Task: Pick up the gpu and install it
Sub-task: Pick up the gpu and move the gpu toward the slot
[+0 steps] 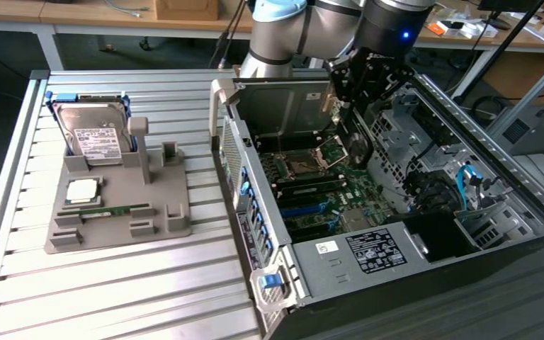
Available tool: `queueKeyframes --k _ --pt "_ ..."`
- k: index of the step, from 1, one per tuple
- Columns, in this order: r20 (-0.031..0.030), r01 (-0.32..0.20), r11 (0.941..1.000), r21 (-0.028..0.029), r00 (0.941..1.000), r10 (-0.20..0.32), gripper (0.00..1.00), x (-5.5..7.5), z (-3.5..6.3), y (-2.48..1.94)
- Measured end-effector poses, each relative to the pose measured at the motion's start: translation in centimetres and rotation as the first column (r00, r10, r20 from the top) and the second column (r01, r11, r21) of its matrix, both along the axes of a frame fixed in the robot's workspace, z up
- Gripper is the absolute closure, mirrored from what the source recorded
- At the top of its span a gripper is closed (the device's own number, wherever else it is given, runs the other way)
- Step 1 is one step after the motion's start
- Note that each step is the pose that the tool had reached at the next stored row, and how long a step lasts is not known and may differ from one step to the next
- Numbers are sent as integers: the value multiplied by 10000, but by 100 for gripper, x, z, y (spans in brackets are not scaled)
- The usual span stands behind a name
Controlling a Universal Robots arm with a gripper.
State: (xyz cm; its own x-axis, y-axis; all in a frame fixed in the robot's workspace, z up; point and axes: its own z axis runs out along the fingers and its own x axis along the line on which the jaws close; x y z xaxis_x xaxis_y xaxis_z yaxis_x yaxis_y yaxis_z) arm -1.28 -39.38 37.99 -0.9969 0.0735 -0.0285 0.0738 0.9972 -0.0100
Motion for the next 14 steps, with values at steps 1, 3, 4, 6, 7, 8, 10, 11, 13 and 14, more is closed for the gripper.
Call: queueKeyframes --k 1,3,4,6,7,8,10,11,13,14 --pt "0 -1 10000 -6 10000 1 73 6 -3 -7" --pt "0 0 10000 -16 10000 0 73 13 -9 -17" --pt "0 0 10000 -20 10000 0 73 15 -11 -20" --pt "0 0 10000 -28 10000 0 73 19 -15 -26" --pt "-1 0 10000 -34 10000 0 73 21 -17 -29" --pt "-1 0 10000 -38 10000 0 73 24 -19 -32" --pt "-1 0 10000 -45 10000 0 73 31 -23 -35" --pt "0 0 10000 -49 10000 0 73 36 -25 -36" --pt "0 -1 10000 -56 10000 1 73 47 -30 -38" --pt "0 -2 10000 -59 10000 2 73 53 -33 -39"
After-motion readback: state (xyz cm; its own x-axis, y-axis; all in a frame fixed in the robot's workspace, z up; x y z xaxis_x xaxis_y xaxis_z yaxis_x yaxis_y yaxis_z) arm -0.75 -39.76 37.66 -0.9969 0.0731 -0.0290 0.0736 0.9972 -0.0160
